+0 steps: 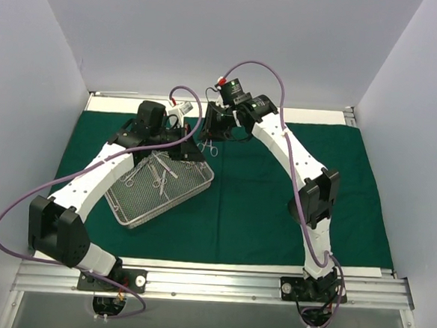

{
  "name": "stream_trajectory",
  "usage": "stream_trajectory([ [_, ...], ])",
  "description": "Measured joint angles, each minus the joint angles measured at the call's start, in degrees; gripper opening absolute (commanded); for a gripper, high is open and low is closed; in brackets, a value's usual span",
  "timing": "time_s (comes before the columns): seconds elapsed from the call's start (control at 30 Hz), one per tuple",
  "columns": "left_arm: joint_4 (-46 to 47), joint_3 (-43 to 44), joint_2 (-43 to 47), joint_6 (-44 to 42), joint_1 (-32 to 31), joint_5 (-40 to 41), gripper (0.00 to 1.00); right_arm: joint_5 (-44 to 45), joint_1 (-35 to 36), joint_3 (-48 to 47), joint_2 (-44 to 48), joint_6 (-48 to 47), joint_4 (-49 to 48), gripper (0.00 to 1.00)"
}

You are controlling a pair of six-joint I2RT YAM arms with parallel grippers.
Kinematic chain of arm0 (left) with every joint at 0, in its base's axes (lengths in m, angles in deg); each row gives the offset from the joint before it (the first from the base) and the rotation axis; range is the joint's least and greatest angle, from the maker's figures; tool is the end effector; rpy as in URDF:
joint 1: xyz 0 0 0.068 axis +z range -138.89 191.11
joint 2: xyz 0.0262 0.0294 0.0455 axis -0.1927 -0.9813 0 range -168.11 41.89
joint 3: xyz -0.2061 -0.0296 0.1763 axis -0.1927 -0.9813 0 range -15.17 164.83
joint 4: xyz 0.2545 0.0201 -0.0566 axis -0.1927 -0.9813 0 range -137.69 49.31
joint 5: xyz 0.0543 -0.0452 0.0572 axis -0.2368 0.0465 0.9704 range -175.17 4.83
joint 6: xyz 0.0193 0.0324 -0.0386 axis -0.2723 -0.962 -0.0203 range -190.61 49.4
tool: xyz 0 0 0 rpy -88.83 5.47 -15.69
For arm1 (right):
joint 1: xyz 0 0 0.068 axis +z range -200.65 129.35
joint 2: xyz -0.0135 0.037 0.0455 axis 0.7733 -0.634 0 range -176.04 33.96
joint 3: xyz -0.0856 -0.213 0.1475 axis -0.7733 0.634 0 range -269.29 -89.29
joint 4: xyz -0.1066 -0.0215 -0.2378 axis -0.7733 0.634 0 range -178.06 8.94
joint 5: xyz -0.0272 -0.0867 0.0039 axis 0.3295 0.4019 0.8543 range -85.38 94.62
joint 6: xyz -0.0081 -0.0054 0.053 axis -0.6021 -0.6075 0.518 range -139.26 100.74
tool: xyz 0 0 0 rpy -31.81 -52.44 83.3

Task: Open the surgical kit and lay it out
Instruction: Place the medical item in the surgical kit.

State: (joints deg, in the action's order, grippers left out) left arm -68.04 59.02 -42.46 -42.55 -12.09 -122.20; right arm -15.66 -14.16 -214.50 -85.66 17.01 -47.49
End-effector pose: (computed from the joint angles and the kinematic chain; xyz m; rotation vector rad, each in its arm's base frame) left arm 0.2922 -0.1486 0.3297 0.2831 2.3240 -1.1901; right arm 0.3759 0.2933 0.3650 -0.2232 2.3484 1.0636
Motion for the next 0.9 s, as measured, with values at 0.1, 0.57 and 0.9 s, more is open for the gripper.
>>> stream_trajectory([
  [0.1,-0.33,0.39,-0.22,-0.26,-0.09,0.31,0.02,0.00,-0.02,-0.66,-0.22,0.11,0.46,0.00],
  [0.57,-3.45,3.67,-2.01,-3.26,-0.70,0.83,0.41,-0.72,-0.37,-2.10,-1.81,-0.39,1.31,0.00],
  [0.9,-3.78,4.17,-3.13,-3.98,-0.55,0.74,0.02,-1.81,-0.52,-2.10,-2.05,-1.29,1.53,0.13],
])
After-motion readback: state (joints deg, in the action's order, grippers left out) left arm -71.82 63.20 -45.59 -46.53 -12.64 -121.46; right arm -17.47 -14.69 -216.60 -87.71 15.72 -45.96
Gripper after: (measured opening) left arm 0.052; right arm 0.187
